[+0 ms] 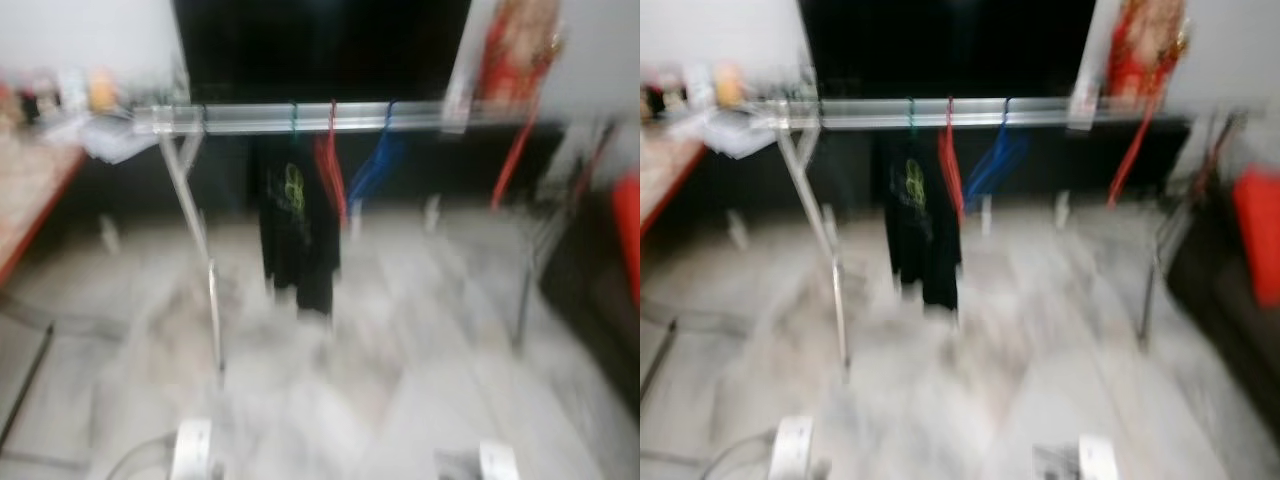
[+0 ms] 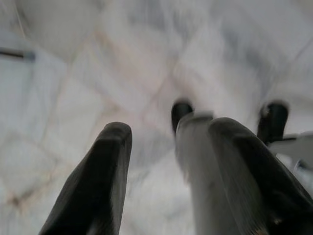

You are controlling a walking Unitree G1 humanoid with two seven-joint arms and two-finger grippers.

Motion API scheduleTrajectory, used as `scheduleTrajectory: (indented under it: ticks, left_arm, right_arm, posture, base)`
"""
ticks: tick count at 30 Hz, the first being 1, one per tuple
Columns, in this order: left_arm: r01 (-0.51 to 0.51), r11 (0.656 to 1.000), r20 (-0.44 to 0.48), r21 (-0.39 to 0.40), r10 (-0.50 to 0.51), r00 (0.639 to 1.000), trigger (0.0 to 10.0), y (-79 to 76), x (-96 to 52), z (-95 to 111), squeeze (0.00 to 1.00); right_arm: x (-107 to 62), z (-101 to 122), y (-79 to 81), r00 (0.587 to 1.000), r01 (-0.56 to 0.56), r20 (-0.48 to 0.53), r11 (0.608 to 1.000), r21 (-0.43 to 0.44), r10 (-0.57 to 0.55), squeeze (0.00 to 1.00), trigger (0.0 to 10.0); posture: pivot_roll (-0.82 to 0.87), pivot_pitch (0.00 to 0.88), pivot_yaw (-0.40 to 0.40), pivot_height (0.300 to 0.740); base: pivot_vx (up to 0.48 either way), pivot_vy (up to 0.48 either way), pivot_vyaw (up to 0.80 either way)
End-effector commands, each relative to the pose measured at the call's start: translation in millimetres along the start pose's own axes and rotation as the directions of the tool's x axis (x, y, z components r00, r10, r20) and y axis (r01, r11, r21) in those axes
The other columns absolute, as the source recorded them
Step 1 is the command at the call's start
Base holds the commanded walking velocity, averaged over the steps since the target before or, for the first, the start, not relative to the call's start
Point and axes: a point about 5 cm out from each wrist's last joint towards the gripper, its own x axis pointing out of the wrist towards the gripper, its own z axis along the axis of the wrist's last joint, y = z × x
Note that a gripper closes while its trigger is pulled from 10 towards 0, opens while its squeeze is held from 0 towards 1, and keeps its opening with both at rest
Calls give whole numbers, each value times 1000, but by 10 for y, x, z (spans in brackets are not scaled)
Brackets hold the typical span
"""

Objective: Hang hanger

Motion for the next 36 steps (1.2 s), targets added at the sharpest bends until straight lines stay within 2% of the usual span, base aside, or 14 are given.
scheduleTrajectory:
  ticks: [1,5,27,30,36]
  left_arm:
    - [10,1000,-5,-6,-10,1000,10000,-48,2,13,0]
    - [9,1000,-3,-4,-9,1000,10000,-45,2,17,0]
    - [15,1000,-1,-25,-16,1000,10000,-79,1,24,0]
    - [26,999,7,-44,-25,1000,10000,-86,0,23,0]
    - [26,999,15,-32,-25,1000,10000,-82,-1,29,0]
  right_arm:
    - [-7,4,-51,1000,13,2,1000,0,-13,0,10000]
    - [-6,6,-48,1000,12,2,1000,-1,-12,0,10000]
    - [-6,22,-83,1000,25,-2,999,-21,-25,0,10000]
    - [-7,15,-84,1000,25,-7,999,-27,-25,0,10000]
    - [-7,12,-79,1000,21,-7,999,-27,-21,0,10000]
  posture:
    - [-62,0,-62,740]
    - [-61,0,-57,740]
    - [-38,0,-74,740]
    - [-38,0,-72,740]
    - [-33,0,-69,740]
  base:
    - [-315,0,0]
    - [-305,0,0]
    - [0,0,0]
    - [0,0,-571]
    - [0,0,-700]
